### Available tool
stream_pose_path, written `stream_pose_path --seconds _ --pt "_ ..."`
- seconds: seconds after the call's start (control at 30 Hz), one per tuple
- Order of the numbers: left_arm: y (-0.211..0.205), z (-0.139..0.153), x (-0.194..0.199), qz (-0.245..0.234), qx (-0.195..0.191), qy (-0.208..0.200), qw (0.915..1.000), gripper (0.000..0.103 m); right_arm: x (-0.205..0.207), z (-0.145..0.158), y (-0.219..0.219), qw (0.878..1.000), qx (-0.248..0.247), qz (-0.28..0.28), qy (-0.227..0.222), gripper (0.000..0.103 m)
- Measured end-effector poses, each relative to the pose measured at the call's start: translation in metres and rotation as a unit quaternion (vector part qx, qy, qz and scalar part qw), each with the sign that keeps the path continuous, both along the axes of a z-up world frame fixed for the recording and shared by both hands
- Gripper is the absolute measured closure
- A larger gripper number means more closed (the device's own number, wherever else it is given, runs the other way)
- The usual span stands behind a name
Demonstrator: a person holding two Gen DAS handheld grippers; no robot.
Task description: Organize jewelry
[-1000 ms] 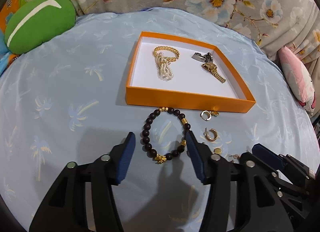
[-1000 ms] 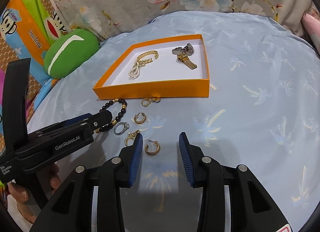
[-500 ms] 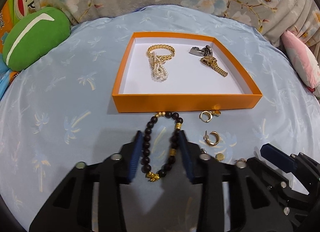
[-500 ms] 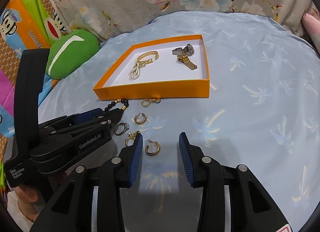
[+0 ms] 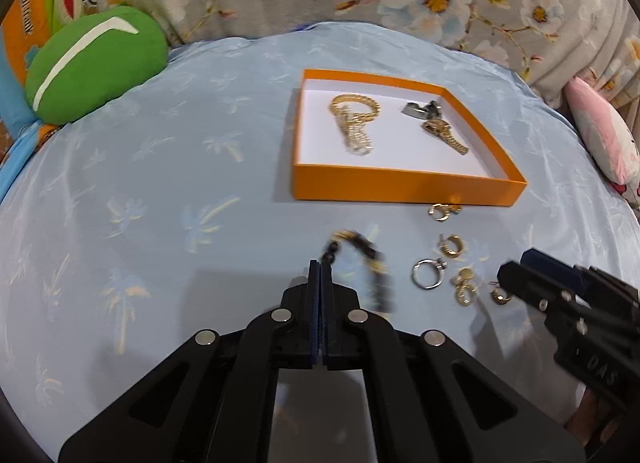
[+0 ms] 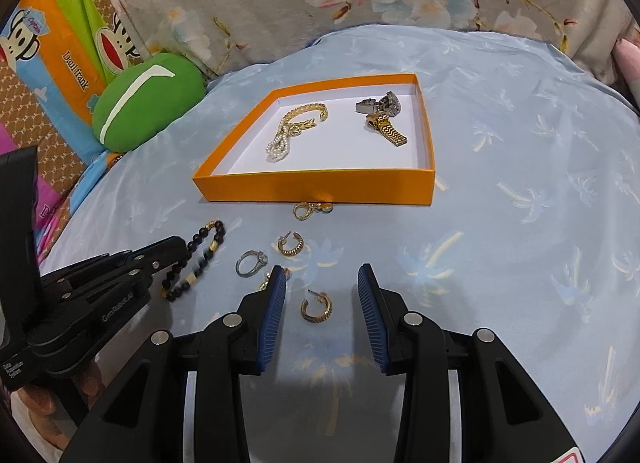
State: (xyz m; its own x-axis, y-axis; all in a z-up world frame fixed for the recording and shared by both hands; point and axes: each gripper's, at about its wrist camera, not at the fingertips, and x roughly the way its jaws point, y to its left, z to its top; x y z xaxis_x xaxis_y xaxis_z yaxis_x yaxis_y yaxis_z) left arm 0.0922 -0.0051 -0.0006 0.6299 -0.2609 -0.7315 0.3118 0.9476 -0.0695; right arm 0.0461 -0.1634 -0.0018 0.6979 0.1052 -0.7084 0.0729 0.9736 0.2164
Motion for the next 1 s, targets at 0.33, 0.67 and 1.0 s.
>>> stream_pose_path --seconds 0.33,0.67,1.0 --pt "0.007 0.0 -0.001 -0.007 -0.021 0.009 0.9997 0.103 0.036 -0.006 0.017 0.999 -0.029 0.027 0.023 0.067" --pt "0.006 0.005 -0.014 -0.02 -0.029 -0.004 0.9994 0.058 0.045 -0.008 0.032 0.995 -0.079 0.035 0.04 0.083" --pt "0.013 -0.002 -0.009 -0.005 -0.033 0.026 0.9991 0.057 0.038 -0.004 0.026 0.996 -0.077 0.023 0.031 0.087"
